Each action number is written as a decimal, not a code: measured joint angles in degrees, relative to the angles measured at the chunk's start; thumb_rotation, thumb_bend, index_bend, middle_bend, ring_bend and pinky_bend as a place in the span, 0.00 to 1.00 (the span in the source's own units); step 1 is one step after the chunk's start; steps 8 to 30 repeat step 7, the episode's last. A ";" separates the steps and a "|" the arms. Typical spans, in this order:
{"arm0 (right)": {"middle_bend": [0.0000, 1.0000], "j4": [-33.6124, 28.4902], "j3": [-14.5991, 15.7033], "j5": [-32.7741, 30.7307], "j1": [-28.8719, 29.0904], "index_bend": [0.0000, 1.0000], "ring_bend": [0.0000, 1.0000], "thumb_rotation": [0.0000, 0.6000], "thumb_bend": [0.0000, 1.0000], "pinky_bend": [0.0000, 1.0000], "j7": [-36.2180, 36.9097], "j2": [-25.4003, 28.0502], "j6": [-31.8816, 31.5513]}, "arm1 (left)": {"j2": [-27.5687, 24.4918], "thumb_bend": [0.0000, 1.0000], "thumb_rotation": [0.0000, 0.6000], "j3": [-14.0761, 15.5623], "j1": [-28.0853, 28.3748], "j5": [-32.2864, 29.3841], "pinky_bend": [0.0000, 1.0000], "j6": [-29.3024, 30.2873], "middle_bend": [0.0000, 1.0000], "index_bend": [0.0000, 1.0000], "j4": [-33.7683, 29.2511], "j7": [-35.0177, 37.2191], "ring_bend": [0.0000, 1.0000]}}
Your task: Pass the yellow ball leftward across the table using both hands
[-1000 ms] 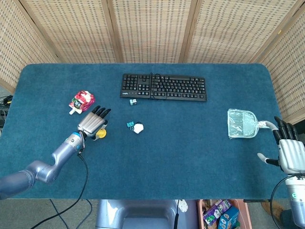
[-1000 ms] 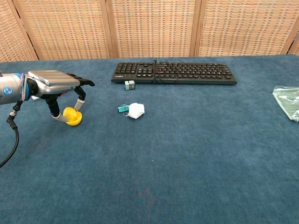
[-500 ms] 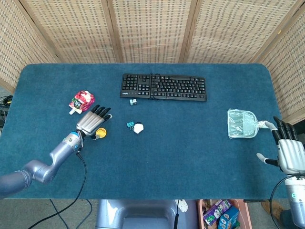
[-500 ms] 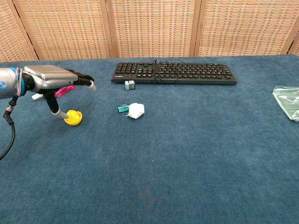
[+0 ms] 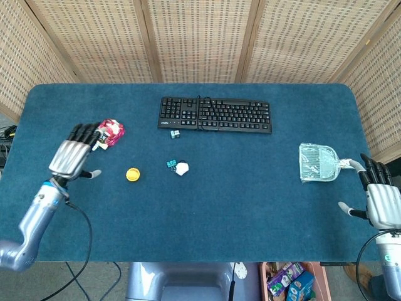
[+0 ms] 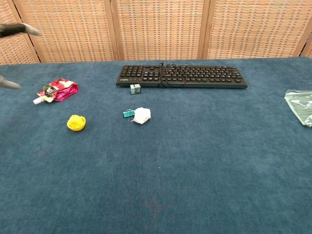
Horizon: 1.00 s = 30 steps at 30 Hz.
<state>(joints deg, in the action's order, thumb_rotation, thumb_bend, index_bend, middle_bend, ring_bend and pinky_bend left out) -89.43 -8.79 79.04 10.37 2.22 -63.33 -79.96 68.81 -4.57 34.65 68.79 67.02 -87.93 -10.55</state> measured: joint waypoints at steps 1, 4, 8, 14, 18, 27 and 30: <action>0.00 0.14 -0.02 -0.02 0.03 0.00 0.00 1.00 0.00 0.00 -0.41 -0.13 -0.04 | -0.39 0.00 1.00 0.30 -1.89 -0.37 0.00 2.67 0.00 0.00 -0.96 -0.54 0.00; 0.00 0.47 -0.10 -0.13 0.10 0.00 0.00 1.00 0.00 0.00 -1.60 -0.61 -0.26 | -1.14 0.00 1.00 1.28 -8.32 -1.19 0.00 11.32 0.00 0.00 -4.22 -2.16 0.00; 0.00 0.45 -0.12 -0.16 0.11 0.00 0.00 1.00 0.00 0.00 -2.17 -0.80 -0.44 | -1.73 0.00 1.00 2.18 -13.55 -1.47 0.00 16.41 0.00 0.00 -7.45 -3.23 0.00; 0.00 0.45 -0.12 -0.16 0.11 0.00 0.00 1.00 0.00 0.00 -2.17 -0.80 -0.44 | -1.73 0.00 1.00 2.18 -13.55 -1.47 0.00 16.41 0.00 0.00 -7.45 -3.23 0.00; 0.00 0.45 -0.12 -0.16 0.11 0.00 0.00 1.00 0.00 0.00 -2.17 -0.80 -0.44 | -1.73 0.00 1.00 2.18 -13.55 -1.47 0.00 16.41 0.00 0.00 -7.45 -3.23 0.00; 0.00 0.45 -0.12 -0.16 0.11 0.00 0.00 1.00 0.00 0.00 -2.17 -0.80 -0.44 | -1.73 0.00 1.00 2.18 -13.55 -1.47 0.00 16.41 0.00 0.00 -7.45 -3.23 0.00; 0.00 0.45 -0.12 -0.16 0.11 0.00 0.00 1.00 0.00 0.00 -2.17 -0.80 -0.44 | -1.73 0.00 1.00 2.18 -13.55 -1.47 0.00 16.41 0.00 0.00 -7.45 -3.23 0.00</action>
